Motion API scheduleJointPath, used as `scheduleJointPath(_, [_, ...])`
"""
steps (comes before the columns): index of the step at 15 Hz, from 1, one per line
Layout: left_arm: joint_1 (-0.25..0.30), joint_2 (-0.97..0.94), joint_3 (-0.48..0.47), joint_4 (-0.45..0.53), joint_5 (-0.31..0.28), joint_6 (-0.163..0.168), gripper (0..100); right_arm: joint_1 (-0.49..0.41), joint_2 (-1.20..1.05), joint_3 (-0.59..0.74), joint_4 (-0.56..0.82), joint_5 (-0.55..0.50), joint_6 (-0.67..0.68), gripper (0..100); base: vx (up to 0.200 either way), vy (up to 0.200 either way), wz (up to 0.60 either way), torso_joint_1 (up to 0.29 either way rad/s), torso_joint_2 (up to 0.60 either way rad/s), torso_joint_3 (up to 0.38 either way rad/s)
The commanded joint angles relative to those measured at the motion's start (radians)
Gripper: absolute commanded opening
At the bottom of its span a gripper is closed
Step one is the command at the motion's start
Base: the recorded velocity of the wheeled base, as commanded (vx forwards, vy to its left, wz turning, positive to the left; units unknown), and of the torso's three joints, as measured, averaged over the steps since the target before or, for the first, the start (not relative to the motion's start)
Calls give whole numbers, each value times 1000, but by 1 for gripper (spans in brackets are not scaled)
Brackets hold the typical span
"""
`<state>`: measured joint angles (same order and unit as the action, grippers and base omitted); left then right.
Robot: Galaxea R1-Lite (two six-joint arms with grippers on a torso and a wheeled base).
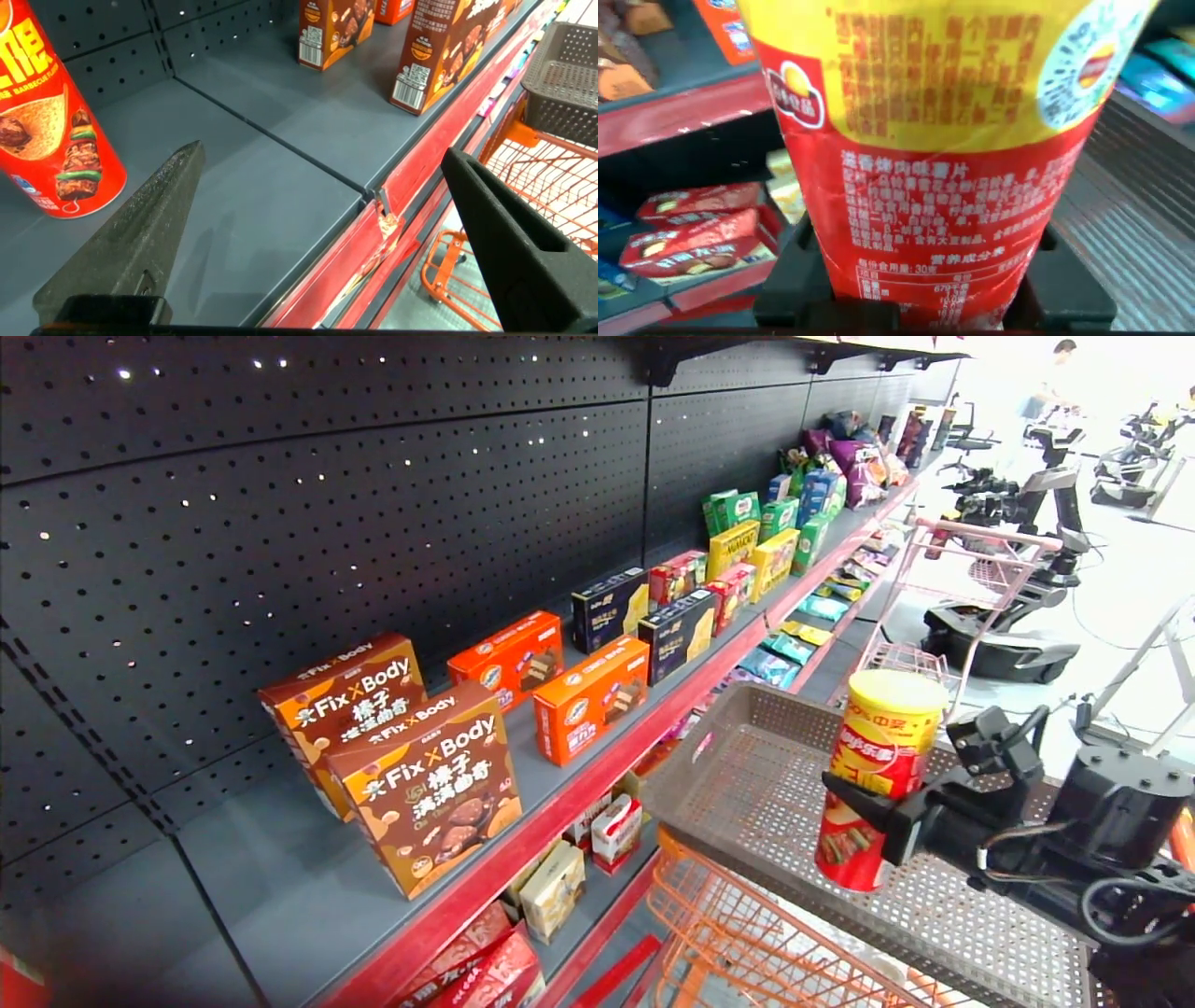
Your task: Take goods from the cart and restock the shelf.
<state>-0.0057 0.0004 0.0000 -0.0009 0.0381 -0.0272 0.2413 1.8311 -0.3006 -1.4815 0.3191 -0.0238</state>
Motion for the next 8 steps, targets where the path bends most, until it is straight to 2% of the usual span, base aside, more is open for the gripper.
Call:
scheduleJointPath(1, [0, 0, 0, -1, 0, 0, 100, 13, -167, 130, -3, -95, 1, 0, 0, 0, 0, 0, 0, 0])
scheduleJointPath(4, [0, 0, 0, -1, 0, 0, 100, 9, -271, 138, 6, -239, -10, 0, 0, 0, 0, 0, 0, 0])
scheduleJointPath(6, [0, 0, 0, 1, 0, 0, 100, 16, -331, 170, 27, -279, -19, 0, 0, 0, 0, 0, 0, 0])
scheduleJointPath(8, [0, 0, 0, -1, 0, 0, 100, -5, -463, 301, 56, -293, -39, 0, 0, 0, 0, 0, 0, 0])
